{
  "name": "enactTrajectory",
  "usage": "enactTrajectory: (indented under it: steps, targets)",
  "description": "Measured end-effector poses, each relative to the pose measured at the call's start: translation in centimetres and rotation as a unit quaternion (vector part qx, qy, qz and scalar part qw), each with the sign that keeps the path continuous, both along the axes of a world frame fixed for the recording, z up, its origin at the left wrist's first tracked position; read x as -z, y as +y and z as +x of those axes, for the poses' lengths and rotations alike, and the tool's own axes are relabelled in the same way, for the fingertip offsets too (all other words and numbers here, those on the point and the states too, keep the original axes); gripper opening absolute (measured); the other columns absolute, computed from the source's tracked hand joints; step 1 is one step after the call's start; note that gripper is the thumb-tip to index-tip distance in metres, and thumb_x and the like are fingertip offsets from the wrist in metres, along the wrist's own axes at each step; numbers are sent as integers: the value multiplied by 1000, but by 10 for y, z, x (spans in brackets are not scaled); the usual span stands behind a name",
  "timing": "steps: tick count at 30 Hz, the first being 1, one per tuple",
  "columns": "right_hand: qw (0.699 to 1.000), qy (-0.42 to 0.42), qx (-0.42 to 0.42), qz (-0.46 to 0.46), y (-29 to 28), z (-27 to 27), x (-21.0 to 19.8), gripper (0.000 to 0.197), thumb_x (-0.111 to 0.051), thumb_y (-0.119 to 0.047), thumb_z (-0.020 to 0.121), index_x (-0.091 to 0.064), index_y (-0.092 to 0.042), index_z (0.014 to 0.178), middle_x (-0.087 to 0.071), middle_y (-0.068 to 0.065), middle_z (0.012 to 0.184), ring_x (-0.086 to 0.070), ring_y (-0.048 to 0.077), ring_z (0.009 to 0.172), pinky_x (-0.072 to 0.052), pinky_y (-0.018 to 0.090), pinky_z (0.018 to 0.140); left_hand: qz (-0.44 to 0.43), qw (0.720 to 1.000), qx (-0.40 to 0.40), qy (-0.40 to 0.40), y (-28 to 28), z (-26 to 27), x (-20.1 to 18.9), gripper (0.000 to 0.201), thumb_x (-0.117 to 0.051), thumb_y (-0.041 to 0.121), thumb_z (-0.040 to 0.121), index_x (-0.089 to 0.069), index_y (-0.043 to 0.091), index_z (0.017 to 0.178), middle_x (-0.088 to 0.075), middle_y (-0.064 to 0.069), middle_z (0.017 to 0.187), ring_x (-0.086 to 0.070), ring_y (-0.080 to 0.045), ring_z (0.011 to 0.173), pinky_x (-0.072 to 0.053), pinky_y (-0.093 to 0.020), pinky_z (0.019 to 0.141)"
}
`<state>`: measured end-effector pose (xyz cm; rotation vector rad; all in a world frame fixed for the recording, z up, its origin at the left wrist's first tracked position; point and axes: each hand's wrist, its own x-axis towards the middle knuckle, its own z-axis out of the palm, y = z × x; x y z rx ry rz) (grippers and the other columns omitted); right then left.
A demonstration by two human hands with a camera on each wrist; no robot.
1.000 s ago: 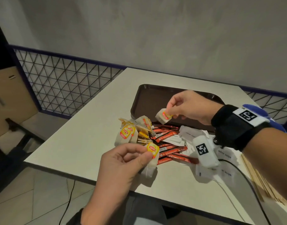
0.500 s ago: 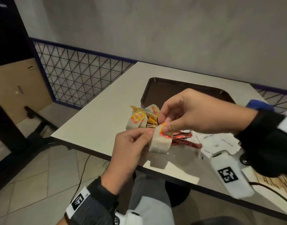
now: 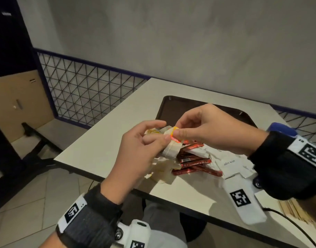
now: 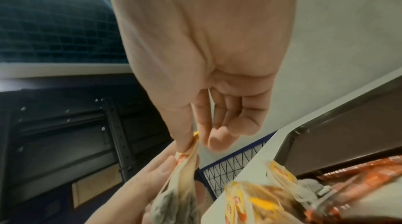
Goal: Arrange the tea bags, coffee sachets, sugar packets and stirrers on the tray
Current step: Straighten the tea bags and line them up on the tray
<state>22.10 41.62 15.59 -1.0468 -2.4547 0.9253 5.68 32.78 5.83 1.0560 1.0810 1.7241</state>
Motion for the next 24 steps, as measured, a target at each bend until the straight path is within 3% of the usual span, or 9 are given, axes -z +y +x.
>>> enactTrajectory:
  steps: [3,6,8,10,13,16,18,22,24]
  targets:
    - [999,33,-13,-27,13,-4,-16,17,-81,-29,85,-79,-12,83,-73,15,73,-58,18,60,-45,37,59,15,996,9,92,17,-15,-30,38,-76,9,91,-66,25,124,-81,-8,87,-75,-19,72,-54,-32,63]
    - [998,61,-17,-14,33,-12,-35,14,-81,-17,83,-78,-4,87,-73,12,70,-60,12,57,-48,28,54,36,983,15,178,42,-29,-59,39,-76,11,92,-62,23,127,-81,-3,85,-76,-14,79,-59,-33,70]
    - [997,70,-15,-10,48,-20,-49,17,-82,-11,80,-75,1,91,-73,14,71,-60,10,54,-48,23,52,36,977,22,207,66,-37,-73,37,-76,11,92,-63,21,125,-81,-3,83,-75,-10,77,-57,-25,66]
    - [997,79,-9,-13,65,-31,-60,29,-83,-17,75,-73,4,94,-74,16,74,-62,12,57,-49,24,54,35,974,20,224,91,-48,-85,35,-77,12,92,-64,18,123,-81,-3,82,-74,-6,72,-53,-18,61]
    - [996,80,12,-31,94,-49,-67,43,-83,-24,72,-71,4,103,-75,19,88,-65,22,69,-51,31,61,29,976,12,217,126,-66,-95,33,-77,13,92,-66,16,123,-80,-5,82,-74,-8,73,-57,-22,62]
    - [997,67,38,-22,130,-70,-63,24,-78,-5,86,-69,3,107,-74,24,98,-66,25,72,-55,31,61,12,980,11,196,163,-83,-90,30,-76,15,92,-67,18,120,-81,-9,87,-78,-21,85,-65,-38,74]
    - [997,42,58,-1,159,-83,-55,18,-74,1,88,-69,4,104,-74,25,97,-67,24,71,-56,29,61,-8,980,11,197,187,-91,-80,30,-76,17,93,-66,21,121,-81,-10,90,-78,-24,90,-65,-46,82]
    - [995,-31,86,24,226,-101,-32,6,-67,-1,89,-67,-1,95,-70,18,83,-64,19,69,-55,29,61,-81,972,4,221,222,-111,-49,39,-75,25,95,-60,25,130,-79,-2,103,-77,-21,93,-65,-46,83]
    - [990,-91,100,28,261,-104,-18,5,-64,-5,91,-63,-10,89,-68,9,81,-64,20,74,-55,33,67,-137,966,27,219,230,-124,-35,36,-75,24,94,-61,21,127,-76,-7,108,-78,-26,91,-65,-46,80]
